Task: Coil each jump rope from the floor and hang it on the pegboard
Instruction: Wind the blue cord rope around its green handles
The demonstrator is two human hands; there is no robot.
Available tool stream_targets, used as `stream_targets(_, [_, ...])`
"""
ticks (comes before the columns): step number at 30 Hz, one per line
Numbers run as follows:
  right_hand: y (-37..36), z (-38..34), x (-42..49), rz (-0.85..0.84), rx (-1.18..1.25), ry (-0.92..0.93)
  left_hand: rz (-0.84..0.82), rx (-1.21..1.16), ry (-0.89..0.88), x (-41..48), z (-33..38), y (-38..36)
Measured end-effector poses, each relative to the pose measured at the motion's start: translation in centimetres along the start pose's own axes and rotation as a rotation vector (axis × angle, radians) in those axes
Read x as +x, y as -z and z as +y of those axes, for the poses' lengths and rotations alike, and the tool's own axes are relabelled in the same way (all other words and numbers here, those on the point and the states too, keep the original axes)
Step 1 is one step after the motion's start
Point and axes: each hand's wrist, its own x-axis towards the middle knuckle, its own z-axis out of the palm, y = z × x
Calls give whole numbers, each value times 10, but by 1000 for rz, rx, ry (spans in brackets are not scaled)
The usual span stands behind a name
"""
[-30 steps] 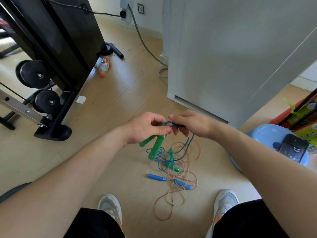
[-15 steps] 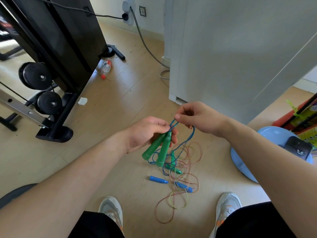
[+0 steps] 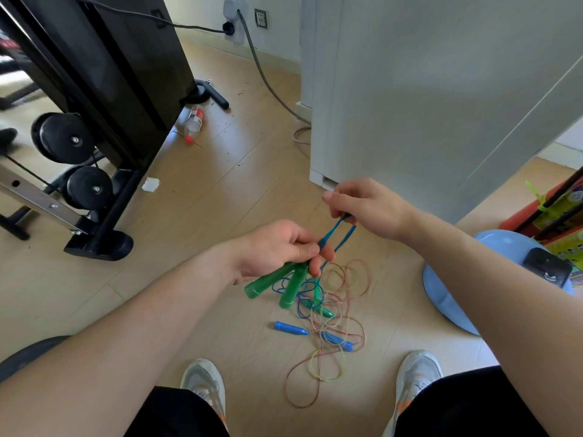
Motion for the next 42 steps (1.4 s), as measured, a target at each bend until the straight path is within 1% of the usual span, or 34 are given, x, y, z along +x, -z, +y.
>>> stream_targets(1, [1, 2, 0, 26, -122, -11, -23, 21, 10, -1, 1, 0])
stream_targets(2, [1, 3, -1, 48, -186, -20, -44, 36, 16, -3, 3, 1])
stream_targets(3, [1, 5, -1, 49, -181, -27, -58, 51, 18, -4, 5, 3])
stream_targets(7, [-1, 8, 1, -43, 58, -7, -84, 107, 52, -7, 8, 10])
stream_targets(8, [-2, 9, 2, -56, 87, 11, -79, 118, 71, -8, 7, 11])
stream_targets(10, [-1, 10, 4, -54, 83, 68, -72, 154, 93, -10, 6, 12])
stream_targets(12, [0, 13, 5, -6, 19, 99, -53, 177, 74, -12, 5, 14])
stream_targets(14, [0, 17, 6, 58, -39, 80, -6, 94, -1, -13, 6, 17])
stream_targets(15, [-2, 18, 7, 75, -51, 54, 24, -15, -44, -14, 8, 18])
stream_targets(17, [-9, 18, 5, 34, -44, -18, 111, -326, -104, -14, 11, 19])
stream_targets(18, [-14, 16, 4, -13, -40, -47, 174, -446, -118, -13, 11, 20])
stream_targets(19, [-20, 12, 2, -60, -39, -65, 247, -506, -121, -11, 11, 20])
stream_targets(22, [-35, -2, -1, -129, 3, -103, 456, -470, -101, -5, 5, 20])
stream_targets(25, [-41, -15, -5, -188, 57, -139, 633, -329, -111, -1, -3, 22])
stream_targets(27, [-43, -22, -9, -240, 174, -178, 711, -252, -123, 1, -7, 22])
stream_targets(29, [-47, -26, -13, -310, 340, -189, 768, -225, -122, 4, -10, 19])
stream_targets(34, [-64, -26, -16, -380, 541, -107, 829, -225, -143, 11, -12, 11])
stream_targets(37, [-67, -24, -14, -413, 583, -80, 826, -228, -144, 13, -12, 13])
stream_targets(39, [-67, -25, -15, -413, 510, -72, 804, -254, -136, 15, -14, 16])
stream_targets(42, [-66, -27, -17, -368, 264, -58, 764, -309, -121, 15, -14, 20])
